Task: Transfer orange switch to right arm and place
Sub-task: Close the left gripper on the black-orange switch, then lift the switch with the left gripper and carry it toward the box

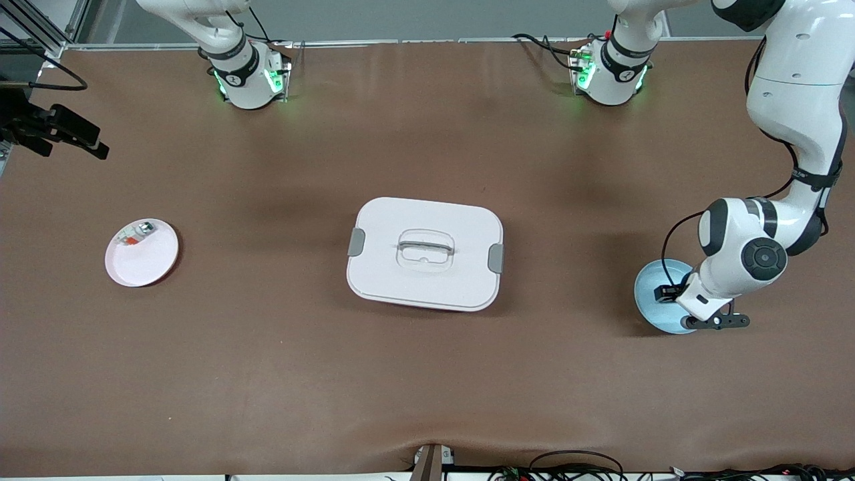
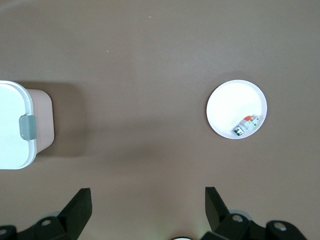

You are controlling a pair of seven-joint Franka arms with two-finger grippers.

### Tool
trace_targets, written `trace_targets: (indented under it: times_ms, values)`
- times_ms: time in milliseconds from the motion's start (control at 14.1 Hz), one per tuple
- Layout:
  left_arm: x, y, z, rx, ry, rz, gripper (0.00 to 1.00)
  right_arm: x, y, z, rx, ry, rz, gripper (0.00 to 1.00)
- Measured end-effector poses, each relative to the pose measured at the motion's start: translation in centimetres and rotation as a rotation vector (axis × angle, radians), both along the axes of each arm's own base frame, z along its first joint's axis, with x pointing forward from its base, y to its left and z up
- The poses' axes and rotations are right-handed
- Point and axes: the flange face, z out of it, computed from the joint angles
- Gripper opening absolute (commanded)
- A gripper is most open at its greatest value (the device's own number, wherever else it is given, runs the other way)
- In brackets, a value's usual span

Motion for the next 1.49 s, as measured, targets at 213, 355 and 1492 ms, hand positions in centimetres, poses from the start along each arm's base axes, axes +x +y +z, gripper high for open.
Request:
trace_targets:
  times_ms: [213,355,1492]
  values:
    - [0.1,0.1,0.1,0.000,-0.003,0.002,0.16,0.0,0.0,0.0,0.000,0.000,0.000,1.00]
    - [0.4,0.2,0.5,0.001,-0.012,0.002,0.16,0.0,0.0,0.0,0.000,-0.003,0.000,1.00]
    - [-0.2,-9.5,23.0,-0.120,0.031,0.387,0.16,3.5,-1.7,-3.6,-0.004,0.039,-0.029,1.00]
